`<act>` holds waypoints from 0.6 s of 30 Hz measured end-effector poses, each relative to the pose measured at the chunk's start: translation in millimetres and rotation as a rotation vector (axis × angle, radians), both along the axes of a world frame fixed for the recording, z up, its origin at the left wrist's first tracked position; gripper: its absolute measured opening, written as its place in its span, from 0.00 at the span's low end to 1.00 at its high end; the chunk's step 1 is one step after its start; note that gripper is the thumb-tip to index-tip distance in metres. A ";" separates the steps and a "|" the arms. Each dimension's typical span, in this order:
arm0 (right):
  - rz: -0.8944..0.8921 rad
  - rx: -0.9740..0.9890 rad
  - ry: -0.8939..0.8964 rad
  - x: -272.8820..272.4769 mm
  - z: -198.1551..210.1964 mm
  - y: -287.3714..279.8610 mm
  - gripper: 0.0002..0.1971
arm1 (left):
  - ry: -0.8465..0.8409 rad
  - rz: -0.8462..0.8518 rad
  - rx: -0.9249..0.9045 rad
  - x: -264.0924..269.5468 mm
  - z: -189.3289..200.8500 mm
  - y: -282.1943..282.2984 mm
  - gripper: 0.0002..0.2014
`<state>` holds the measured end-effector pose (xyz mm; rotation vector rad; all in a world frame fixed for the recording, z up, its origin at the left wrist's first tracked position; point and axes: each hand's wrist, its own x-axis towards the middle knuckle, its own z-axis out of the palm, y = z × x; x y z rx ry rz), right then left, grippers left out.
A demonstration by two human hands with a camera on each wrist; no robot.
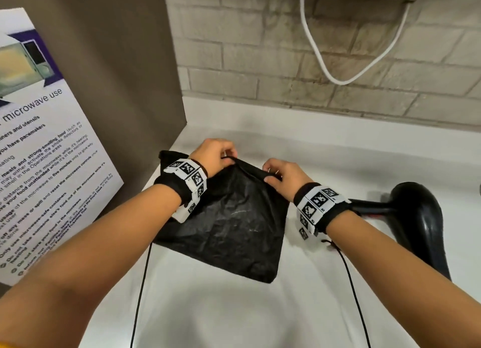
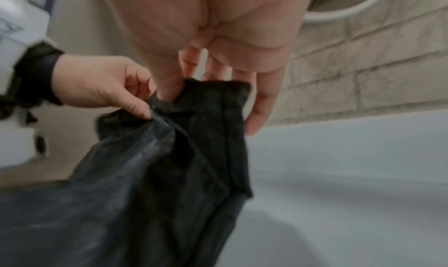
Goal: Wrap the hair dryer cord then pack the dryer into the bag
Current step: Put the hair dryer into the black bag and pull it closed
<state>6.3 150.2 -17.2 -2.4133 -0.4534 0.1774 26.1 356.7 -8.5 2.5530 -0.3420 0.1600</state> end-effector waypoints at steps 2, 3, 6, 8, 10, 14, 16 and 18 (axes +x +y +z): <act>-0.025 0.000 -0.023 -10.9 7.9 -16.6 0.03 | -0.086 -0.019 -0.052 -5.4 7.8 -6.6 0.05; -0.026 -0.041 -0.011 -15.3 9.9 -25.0 0.04 | -0.122 -0.022 -0.065 -8.2 10.2 -9.6 0.05; -0.050 -0.101 0.032 -27.5 14.7 -47.3 0.02 | -0.173 -0.027 -0.067 -18.3 15.6 -18.1 0.05; -0.097 -0.068 0.020 -34.9 17.0 -57.0 0.04 | -0.150 -0.060 -0.030 -26.0 14.6 -24.5 0.06; -0.141 -0.012 -0.028 -42.4 18.6 -62.1 0.05 | -0.107 -0.091 -0.008 -34.2 13.4 -32.4 0.07; -0.205 0.163 -0.168 -54.9 16.3 -64.9 0.10 | 0.067 -0.108 0.024 -43.2 13.8 -45.3 0.12; -0.220 0.232 -0.182 -60.3 13.4 -65.4 0.12 | 0.153 -0.153 0.017 -49.1 14.2 -55.1 0.15; -0.226 0.291 -0.185 -63.7 11.4 -64.8 0.16 | 0.201 -0.215 -0.060 -57.6 15.2 -69.0 0.16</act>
